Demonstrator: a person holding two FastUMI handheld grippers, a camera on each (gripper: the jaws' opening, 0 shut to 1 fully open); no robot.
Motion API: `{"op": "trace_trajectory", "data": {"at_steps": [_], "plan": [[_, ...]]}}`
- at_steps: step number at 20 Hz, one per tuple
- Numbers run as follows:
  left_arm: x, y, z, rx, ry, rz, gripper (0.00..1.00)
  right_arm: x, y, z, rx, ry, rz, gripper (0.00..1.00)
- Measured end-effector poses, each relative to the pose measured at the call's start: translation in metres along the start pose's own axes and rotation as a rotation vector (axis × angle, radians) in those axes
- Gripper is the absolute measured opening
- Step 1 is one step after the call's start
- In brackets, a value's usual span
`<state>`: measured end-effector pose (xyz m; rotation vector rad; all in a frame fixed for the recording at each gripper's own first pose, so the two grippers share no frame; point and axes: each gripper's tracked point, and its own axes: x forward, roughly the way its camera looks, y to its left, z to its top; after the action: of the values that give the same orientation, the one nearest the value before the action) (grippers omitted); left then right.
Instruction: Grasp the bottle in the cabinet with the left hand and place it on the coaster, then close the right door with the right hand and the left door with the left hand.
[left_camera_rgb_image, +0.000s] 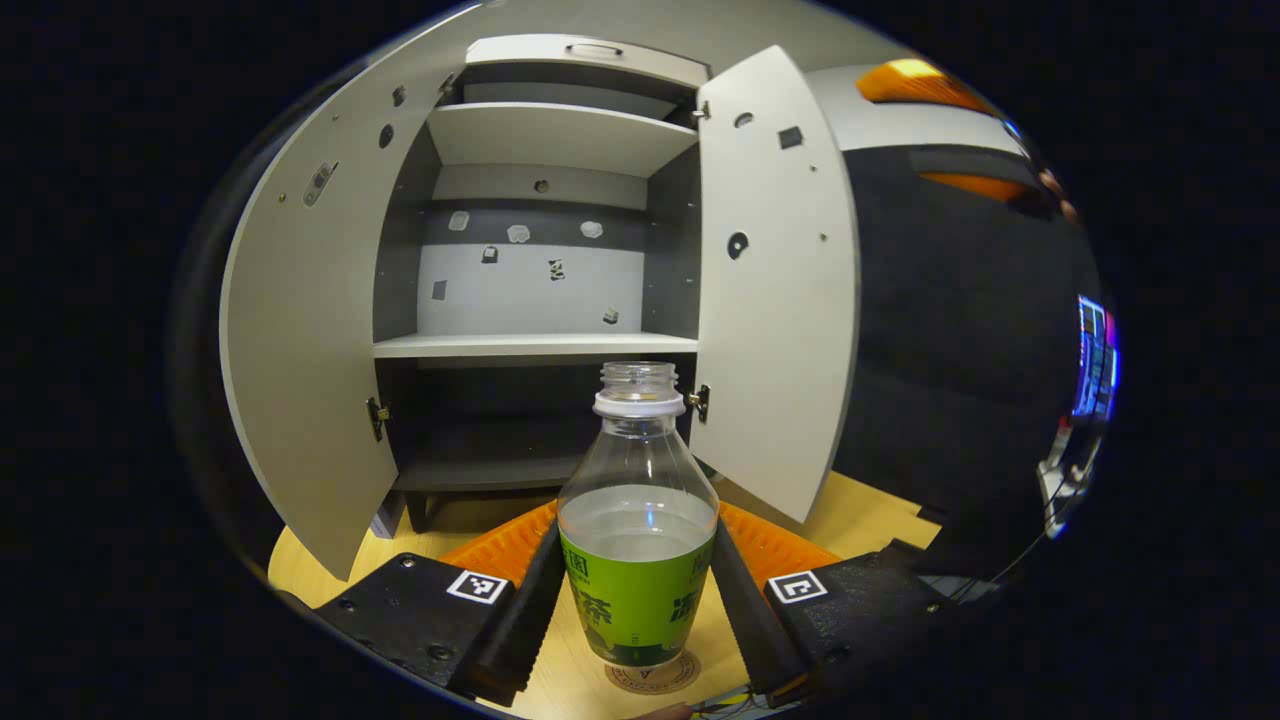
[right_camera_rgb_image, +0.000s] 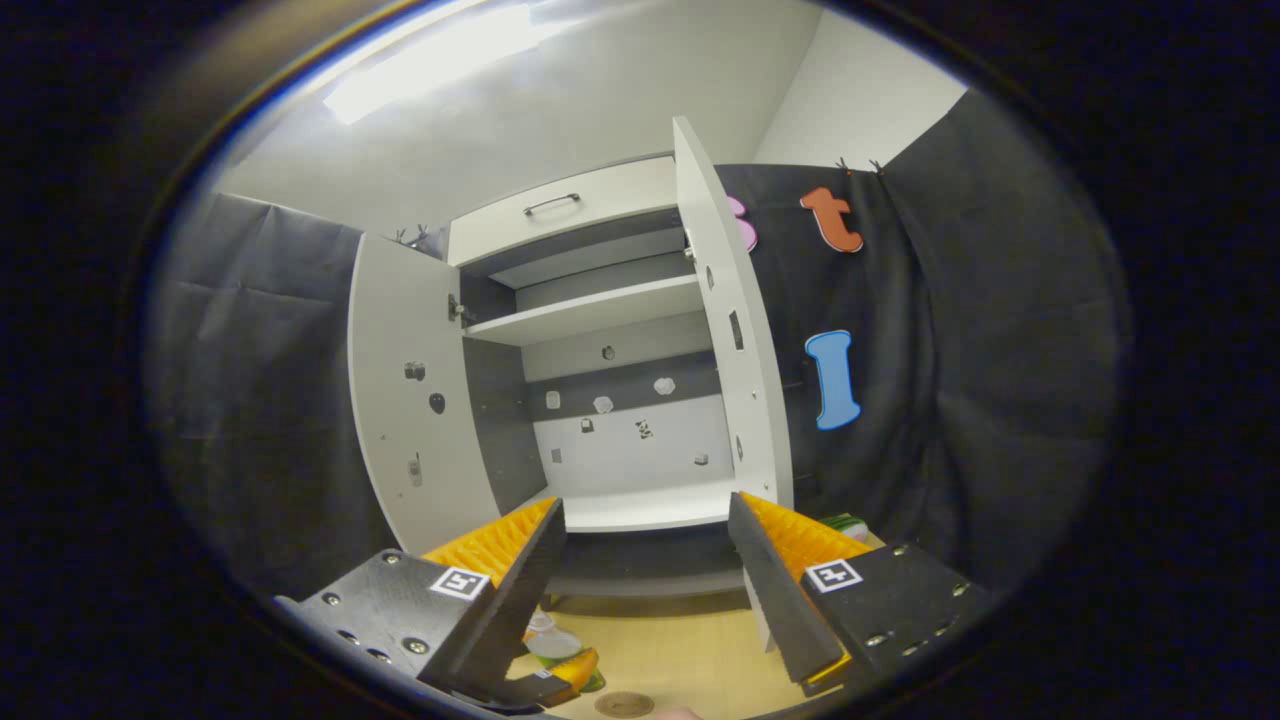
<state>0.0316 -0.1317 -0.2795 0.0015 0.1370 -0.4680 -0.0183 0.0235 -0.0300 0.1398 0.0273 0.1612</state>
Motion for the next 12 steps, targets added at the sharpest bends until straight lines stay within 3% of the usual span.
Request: {"op": "trace_trajectory", "data": {"at_steps": [3, 9, 12], "plan": [[-0.009, -0.019, -0.032, 0.025, 0.011, -0.066, 0.8, 0.0, -0.002, -0.001, 0.011, -0.002, -0.004, 0.99], [-0.009, -0.021, -0.054, -0.005, -0.01, -0.088, 0.8, 0.003, -0.006, -0.005, 0.052, -0.017, -0.002, 0.99], [-0.005, -0.02, -0.072, 0.015, 0.01, -0.106, 0.81, 0.012, -0.001, -0.025, 0.051, 0.035, -0.016, 0.99]]}}
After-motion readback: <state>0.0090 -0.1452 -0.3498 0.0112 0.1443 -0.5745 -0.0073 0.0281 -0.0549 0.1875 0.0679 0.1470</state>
